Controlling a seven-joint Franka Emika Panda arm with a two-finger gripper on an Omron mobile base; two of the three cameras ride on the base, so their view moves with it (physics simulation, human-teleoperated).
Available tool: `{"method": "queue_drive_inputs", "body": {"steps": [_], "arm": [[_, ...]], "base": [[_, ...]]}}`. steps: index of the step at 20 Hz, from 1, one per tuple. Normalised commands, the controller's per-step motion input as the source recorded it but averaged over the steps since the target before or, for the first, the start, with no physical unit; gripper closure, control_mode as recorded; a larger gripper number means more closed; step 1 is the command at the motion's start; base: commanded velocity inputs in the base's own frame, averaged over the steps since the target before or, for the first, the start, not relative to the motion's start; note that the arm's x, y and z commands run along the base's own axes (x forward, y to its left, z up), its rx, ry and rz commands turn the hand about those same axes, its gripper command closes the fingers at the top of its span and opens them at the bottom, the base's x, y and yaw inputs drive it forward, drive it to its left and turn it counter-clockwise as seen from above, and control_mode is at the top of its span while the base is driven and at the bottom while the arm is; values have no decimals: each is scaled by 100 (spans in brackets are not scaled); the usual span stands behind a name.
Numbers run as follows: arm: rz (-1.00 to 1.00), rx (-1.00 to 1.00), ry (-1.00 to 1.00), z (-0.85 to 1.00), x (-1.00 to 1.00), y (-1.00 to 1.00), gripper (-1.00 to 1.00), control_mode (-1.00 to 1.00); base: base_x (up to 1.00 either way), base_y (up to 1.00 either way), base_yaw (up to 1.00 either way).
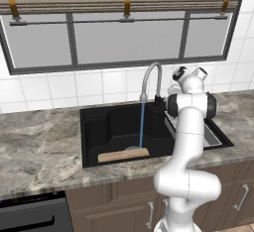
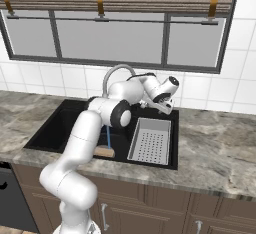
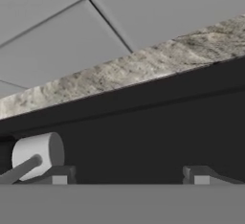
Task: Turn on the sink faucet with hot water and rinse the cutting board for ten seconds, then turn off the faucet. Push the cutting board to reach the water if necessary.
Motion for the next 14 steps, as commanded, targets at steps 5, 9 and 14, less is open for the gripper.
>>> {"method": "queue_drive_inputs", "body": {"steps": [5,9,14], "arm": [[0,0,-3,0,0,26,-100,-100],[0,0,-4,0,0,2,-100,-100],[0,0,-6,0,0,0,-100,-100]], "base": [[0,0,0],[0,0,0],[0,0,0]]}}
